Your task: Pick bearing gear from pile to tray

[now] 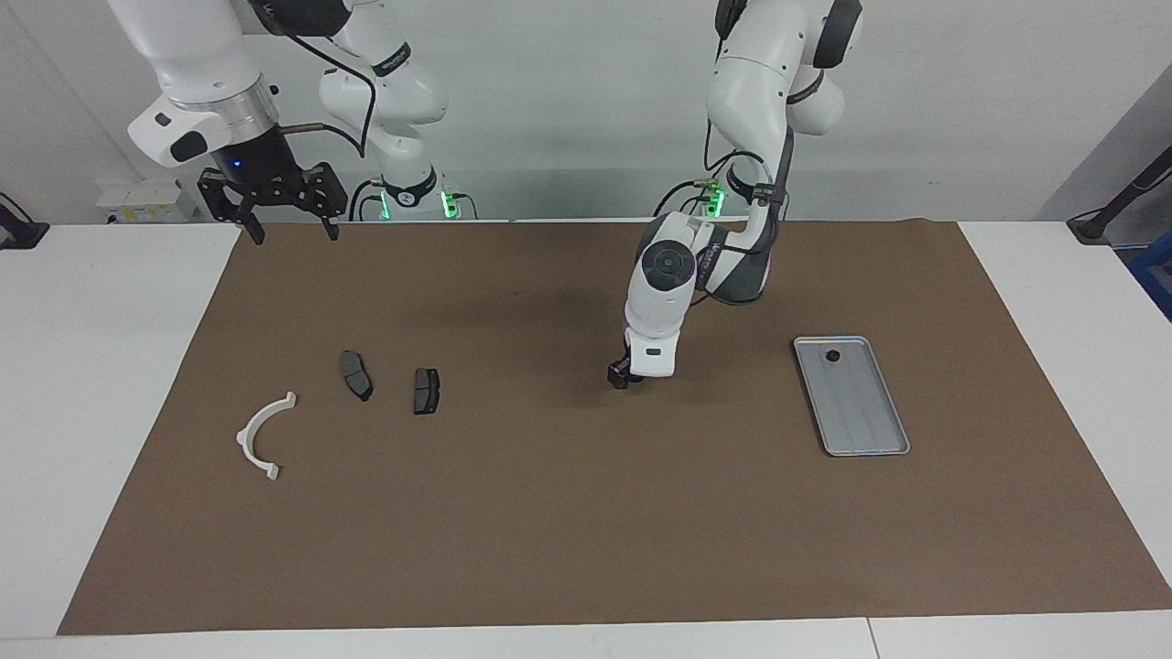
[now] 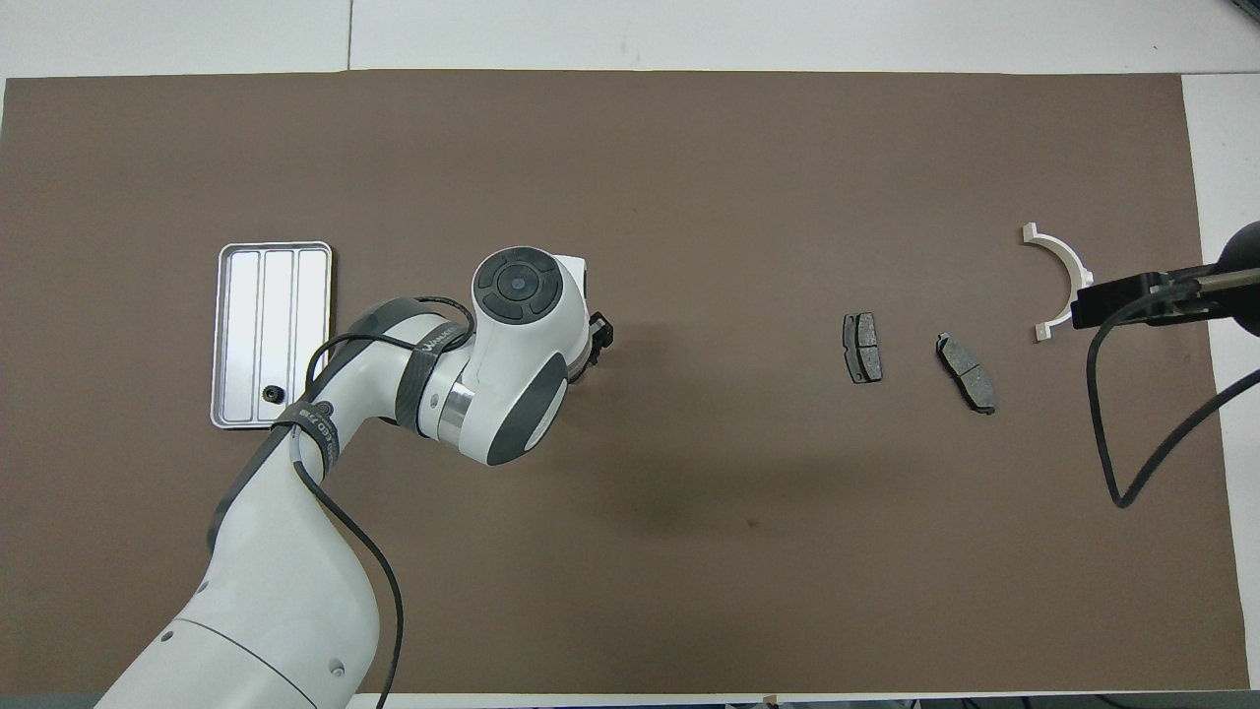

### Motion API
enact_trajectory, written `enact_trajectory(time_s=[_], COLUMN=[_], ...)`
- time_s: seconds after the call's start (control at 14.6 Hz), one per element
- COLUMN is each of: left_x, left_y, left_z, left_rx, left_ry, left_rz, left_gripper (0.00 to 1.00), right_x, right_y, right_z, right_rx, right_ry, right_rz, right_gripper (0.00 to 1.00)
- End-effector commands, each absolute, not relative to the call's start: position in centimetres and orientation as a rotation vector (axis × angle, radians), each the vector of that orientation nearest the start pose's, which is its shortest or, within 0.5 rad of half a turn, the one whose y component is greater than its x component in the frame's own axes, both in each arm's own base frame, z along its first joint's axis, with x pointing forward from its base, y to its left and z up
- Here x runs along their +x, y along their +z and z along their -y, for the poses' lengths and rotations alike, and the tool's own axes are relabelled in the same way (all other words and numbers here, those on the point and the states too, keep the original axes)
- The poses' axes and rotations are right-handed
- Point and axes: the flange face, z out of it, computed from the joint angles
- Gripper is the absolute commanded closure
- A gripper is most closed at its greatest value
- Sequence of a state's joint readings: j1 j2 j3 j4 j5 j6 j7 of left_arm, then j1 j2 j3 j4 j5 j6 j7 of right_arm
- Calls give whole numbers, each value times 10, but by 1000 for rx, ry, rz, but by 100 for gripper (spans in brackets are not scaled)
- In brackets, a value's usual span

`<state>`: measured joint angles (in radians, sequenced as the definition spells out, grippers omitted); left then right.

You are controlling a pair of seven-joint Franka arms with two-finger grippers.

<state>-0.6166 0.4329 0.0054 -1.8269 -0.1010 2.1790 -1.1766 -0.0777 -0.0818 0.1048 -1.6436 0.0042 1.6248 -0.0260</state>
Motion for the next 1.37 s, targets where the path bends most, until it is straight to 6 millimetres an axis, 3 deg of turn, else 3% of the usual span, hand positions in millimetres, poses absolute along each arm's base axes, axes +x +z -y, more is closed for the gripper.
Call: enact_trajectory(time_s=[0.0, 0.27, 0.34, 0.48, 0.55, 0.68, 0.75, 0.89, 1.16, 1.3], left_x=[507, 507, 510, 516, 521, 533, 541, 559, 589, 591], left_y=[294, 295, 297, 306, 323, 361, 375, 388, 379, 362], left_z=[366, 365, 364, 356, 342, 296, 262, 198, 56, 36], left_rx=[-2949, -2937, -2936, -2940, -2943, -2960, -2962, -2997, -3090, -3111], left_ry=[174, 174, 173, 170, 169, 192, 211, 232, 173, 125], left_rz=[975, 1003, 1010, 1014, 1023, 983, 974, 901, 773, 732], left_gripper=[46, 93, 99, 99, 99, 99, 99, 99, 99, 100], right_x=[541, 537, 537, 537, 537, 537, 537, 536, 535, 534], right_y=[640, 639, 639, 640, 640, 640, 640, 639, 641, 643], right_z=[-31, -33, -34, -31, -32, -34, -34, -33, -26, -21], right_rx=[-3118, -3120, -3121, -3120, -3120, -3121, -3121, -3121, -3121, -3122], right_ry=[-239, -196, -196, -198, -196, -198, -198, -191, -186, -184], right_rz=[127, 130, 132, 127, 130, 132, 132, 130, 113, 94], right_gripper=[0, 0, 0, 0, 0, 0, 0, 0, 0, 0])
